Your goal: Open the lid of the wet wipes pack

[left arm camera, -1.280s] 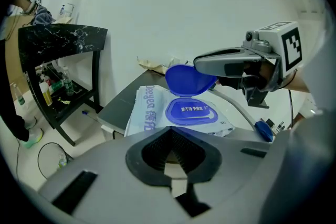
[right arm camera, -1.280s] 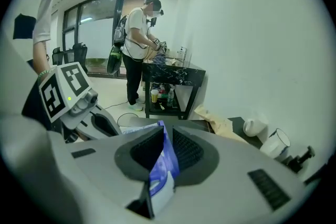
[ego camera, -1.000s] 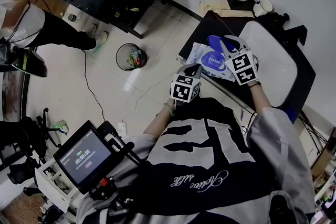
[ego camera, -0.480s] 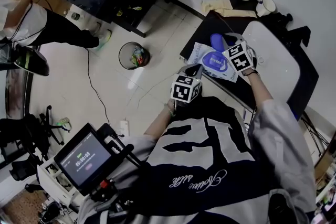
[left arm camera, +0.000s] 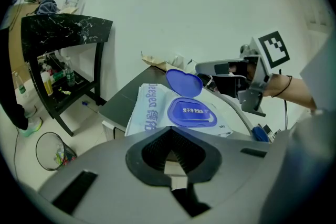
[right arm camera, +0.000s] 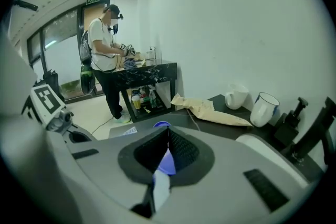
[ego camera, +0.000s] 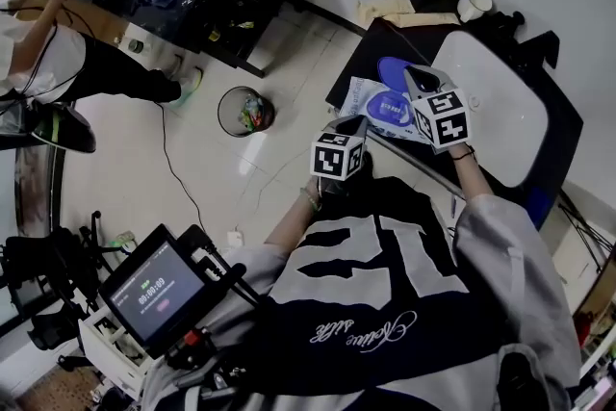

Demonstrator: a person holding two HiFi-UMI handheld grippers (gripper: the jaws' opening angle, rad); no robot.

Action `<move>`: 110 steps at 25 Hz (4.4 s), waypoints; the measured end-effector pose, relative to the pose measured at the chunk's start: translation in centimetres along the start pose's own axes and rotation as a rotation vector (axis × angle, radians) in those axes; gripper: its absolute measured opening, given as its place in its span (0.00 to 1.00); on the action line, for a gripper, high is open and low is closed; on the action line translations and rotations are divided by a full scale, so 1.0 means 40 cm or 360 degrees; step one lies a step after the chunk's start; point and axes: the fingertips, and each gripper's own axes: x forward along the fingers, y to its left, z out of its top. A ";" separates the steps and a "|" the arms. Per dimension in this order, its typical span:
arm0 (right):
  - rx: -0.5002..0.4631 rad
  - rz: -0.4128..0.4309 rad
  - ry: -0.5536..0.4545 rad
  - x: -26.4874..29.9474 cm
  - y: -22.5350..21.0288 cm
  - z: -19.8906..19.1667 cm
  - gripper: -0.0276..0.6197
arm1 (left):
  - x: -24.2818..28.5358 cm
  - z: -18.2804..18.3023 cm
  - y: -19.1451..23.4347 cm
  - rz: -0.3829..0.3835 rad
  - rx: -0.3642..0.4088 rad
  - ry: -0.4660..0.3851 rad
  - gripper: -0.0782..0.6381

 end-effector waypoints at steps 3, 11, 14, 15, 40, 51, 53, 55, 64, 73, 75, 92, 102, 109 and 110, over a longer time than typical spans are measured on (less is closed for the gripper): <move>0.0067 -0.0017 -0.0056 -0.037 0.027 -0.012 0.04 | -0.004 0.006 -0.003 -0.0029 0.0030 0.0006 0.11; 0.0444 -0.0084 -0.0224 -0.186 0.146 -0.041 0.04 | -0.169 0.084 -0.090 -0.0157 0.0066 -0.0244 0.11; 0.0607 -0.0081 -0.0301 -0.233 0.211 -0.049 0.04 | -0.253 0.113 -0.133 -0.0214 0.0113 -0.0358 0.11; 0.0642 -0.0082 -0.0320 -0.242 0.232 -0.053 0.04 | -0.280 0.121 -0.144 -0.0234 0.0123 -0.0397 0.11; 0.0788 -0.0274 -0.0414 -0.528 0.542 -0.228 0.04 | -0.545 -0.113 -0.365 -0.0579 0.0194 -0.0431 0.11; 0.0741 -0.0159 -0.0486 -0.691 0.578 -0.290 0.04 | -0.608 -0.211 -0.515 -0.0467 0.0163 -0.0519 0.11; 0.0732 -0.0137 -0.0505 -0.741 0.596 -0.323 0.04 | -0.627 -0.255 -0.556 -0.0442 0.0153 -0.0537 0.11; 0.0735 -0.0117 -0.0519 -0.791 0.615 -0.363 0.04 | -0.649 -0.302 -0.593 -0.0411 0.0147 -0.0555 0.11; 0.0830 -0.0063 -0.0535 -0.929 0.682 -0.497 0.04 | -0.733 -0.460 -0.678 -0.0299 0.0133 -0.0586 0.11; 0.0760 0.0036 -0.0586 -0.966 0.764 -0.473 0.04 | -0.795 -0.477 -0.689 -0.0261 0.0155 -0.0637 0.11; 0.0750 0.0043 -0.0588 -0.968 0.773 -0.466 0.04 | -0.796 -0.478 -0.692 -0.0265 0.0162 -0.0635 0.11; 0.0749 -0.0026 -0.0588 -0.919 0.859 -0.368 0.04 | -0.877 -0.455 -0.579 -0.0310 0.0160 -0.0609 0.11; 0.0765 -0.0099 -0.0611 -0.930 0.867 -0.399 0.04 | -0.869 -0.487 -0.583 -0.0362 0.0208 -0.0580 0.11; 0.0769 -0.0108 -0.0622 -0.926 0.867 -0.403 0.04 | -0.866 -0.492 -0.576 -0.0364 0.0219 -0.0573 0.11; 0.0767 -0.0105 -0.0620 -0.925 0.867 -0.403 0.04 | -0.866 -0.492 -0.575 -0.0362 0.0220 -0.0573 0.11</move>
